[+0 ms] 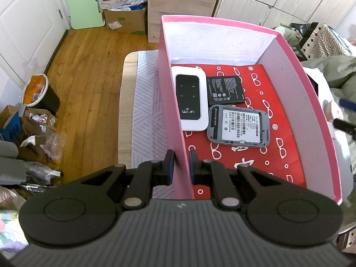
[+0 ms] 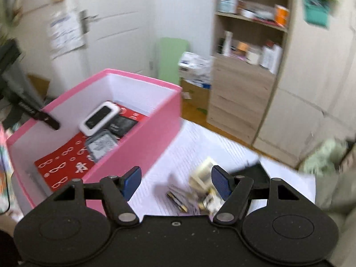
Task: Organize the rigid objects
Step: 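Grasp the keys by the purple star keychain with the right tool, then carry the keys into the box and release them with the right tool, then grasp the white charger cube on the table with the right tool, then lower the white charger cube into the box and open the right tool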
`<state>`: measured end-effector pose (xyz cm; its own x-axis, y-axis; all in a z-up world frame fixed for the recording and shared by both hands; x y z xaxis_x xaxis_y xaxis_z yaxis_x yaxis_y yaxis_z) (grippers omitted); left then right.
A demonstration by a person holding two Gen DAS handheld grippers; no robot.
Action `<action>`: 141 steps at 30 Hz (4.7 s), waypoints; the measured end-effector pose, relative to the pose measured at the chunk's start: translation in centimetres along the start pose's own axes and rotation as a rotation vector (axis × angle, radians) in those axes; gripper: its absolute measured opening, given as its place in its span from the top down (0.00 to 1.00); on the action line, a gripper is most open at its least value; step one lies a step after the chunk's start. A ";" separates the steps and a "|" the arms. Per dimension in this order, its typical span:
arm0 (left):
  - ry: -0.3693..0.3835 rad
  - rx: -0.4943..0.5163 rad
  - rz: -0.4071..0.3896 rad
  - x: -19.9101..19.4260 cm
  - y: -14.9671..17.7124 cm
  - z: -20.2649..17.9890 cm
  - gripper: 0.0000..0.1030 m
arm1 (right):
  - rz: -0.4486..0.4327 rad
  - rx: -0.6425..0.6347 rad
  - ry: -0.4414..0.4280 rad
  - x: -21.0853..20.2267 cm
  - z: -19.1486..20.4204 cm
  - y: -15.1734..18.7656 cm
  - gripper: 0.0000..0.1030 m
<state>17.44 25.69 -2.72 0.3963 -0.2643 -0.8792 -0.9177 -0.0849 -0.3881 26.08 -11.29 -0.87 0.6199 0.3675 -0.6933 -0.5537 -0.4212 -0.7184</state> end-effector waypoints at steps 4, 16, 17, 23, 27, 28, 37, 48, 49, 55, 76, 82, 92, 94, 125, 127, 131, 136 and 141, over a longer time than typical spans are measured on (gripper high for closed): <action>0.001 -0.004 0.000 0.0 0.0 0.0 0.89 | 0.007 0.073 0.051 1.4 -0.4 2.6 0.28; 0.001 -0.009 -0.002 0.0 0.0 0.0 0.89 | 0.056 0.271 0.131 5.5 -1.1 6.6 0.40; 0.001 -0.011 -0.003 0.0 0.0 0.0 0.89 | 0.062 0.285 0.125 5.8 -1.1 6.8 0.43; 0.004 -0.016 -0.003 -0.1 0.0 0.0 0.89 | 0.048 0.332 0.150 6.1 -1.0 7.7 0.53; 0.005 -0.018 -0.003 -0.1 0.0 0.1 0.89 | 0.051 0.350 0.135 5.7 -1.3 7.8 0.55; 0.005 -0.018 -0.003 -0.1 0.0 0.1 0.89 | 0.056 0.364 0.130 5.6 -1.4 7.9 0.55; 0.007 -0.020 -0.002 -0.1 0.0 0.1 0.89 | 0.001 0.383 0.141 3.5 -1.6 6.8 0.56; 0.014 -0.026 -0.001 -0.1 -0.1 0.1 0.89 | -0.237 0.110 -0.028 -3.4 3.7 -2.0 0.55; 0.015 -0.029 -0.001 -0.1 -0.2 0.1 0.89 | -0.241 0.073 -0.053 -3.5 4.5 -2.8 0.56; 0.015 -0.031 -0.003 -0.1 -0.1 0.2 0.89 | -0.160 -0.206 -0.080 0.5 8.7 -6.3 0.56; 0.015 -0.033 -0.002 -0.1 0.0 0.3 0.89 | 0.085 -0.459 -0.025 10.0 12.9 -7.3 0.52; 0.011 -0.027 -0.003 -0.1 0.0 0.2 0.89 | -0.062 -0.341 -0.055 5.0 12.0 -8.0 0.43; 0.027 -0.031 -0.011 -0.2 0.0 0.4 0.88 | -0.174 -0.150 -0.042 -1.6 8.2 -5.3 0.34; 0.027 -0.030 -0.012 -0.2 0.1 0.3 0.88 | -0.159 -0.103 -0.023 -1.9 7.3 -4.3 0.34; 0.026 -0.040 -0.016 -0.3 0.1 0.4 0.88 | 0.155 0.384 0.235 3.6 -4.3 9.3 0.34; 0.026 -0.039 -0.015 -0.3 0.2 0.4 0.88 | 0.171 0.358 0.267 4.4 -4.1 9.3 0.34; 0.024 -0.039 -0.016 -0.3 0.2 0.4 0.88 | 0.161 0.353 0.301 5.0 -4.4 9.3 0.44; 0.024 -0.038 -0.015 -0.3 0.2 0.4 0.88 | 0.127 0.370 0.286 3.9 -4.5 8.9 0.44; 0.021 -0.032 -0.013 -0.2 0.2 0.3 0.88 | 0.059 0.342 0.241 1.3 -3.1 6.8 0.44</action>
<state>17.16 25.99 -2.68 0.4079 -0.2827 -0.8682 -0.9130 -0.1189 -0.3902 24.85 -16.29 -6.48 0.6718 0.1297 -0.7293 -0.7192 -0.1216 -0.6841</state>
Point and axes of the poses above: each gripper's, at about its wrist camera, not at the fingertips, and x roughly the way its jaws point, z to its left, y to its underside, the point moved 3 cm from there along x, roughly the way its jaws point, and after that the axes turned 9 degrees about y, right-handed, at the moved point
